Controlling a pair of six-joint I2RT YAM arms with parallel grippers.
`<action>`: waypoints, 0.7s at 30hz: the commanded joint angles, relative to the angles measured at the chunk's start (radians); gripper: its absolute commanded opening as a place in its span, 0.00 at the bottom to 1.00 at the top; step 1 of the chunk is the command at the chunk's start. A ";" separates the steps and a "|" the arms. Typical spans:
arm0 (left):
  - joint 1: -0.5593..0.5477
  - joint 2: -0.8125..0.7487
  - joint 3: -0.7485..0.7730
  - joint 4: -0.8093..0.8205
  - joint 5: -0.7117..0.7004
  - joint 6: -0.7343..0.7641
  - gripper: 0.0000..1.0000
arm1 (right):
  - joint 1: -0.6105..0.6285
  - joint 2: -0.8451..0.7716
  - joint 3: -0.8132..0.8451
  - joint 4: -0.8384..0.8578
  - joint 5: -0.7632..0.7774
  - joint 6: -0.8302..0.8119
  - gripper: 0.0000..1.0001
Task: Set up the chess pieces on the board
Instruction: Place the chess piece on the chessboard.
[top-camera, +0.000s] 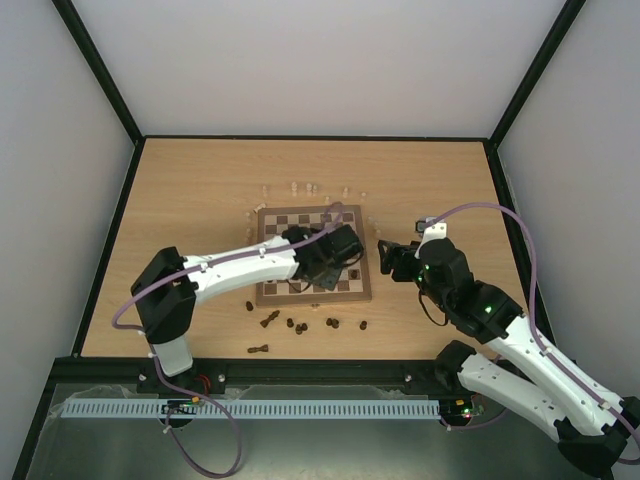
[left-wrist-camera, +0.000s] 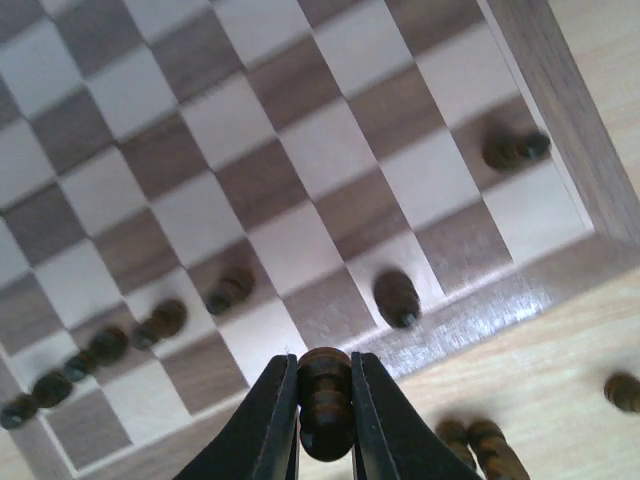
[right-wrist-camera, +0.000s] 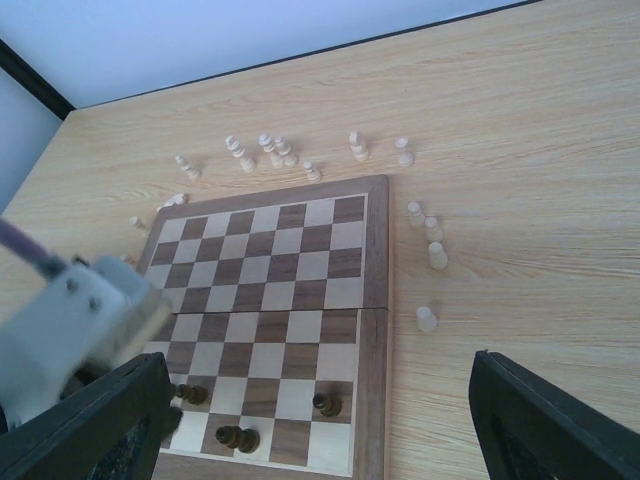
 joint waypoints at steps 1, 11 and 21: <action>0.060 -0.024 0.073 -0.039 -0.024 0.066 0.04 | 0.006 -0.007 -0.002 -0.015 0.022 0.005 0.82; 0.124 0.086 0.131 -0.010 0.024 0.139 0.04 | 0.003 -0.001 -0.001 -0.015 0.022 0.003 0.83; 0.125 0.138 0.088 0.021 0.049 0.130 0.05 | 0.003 0.005 -0.004 -0.012 0.012 0.002 0.82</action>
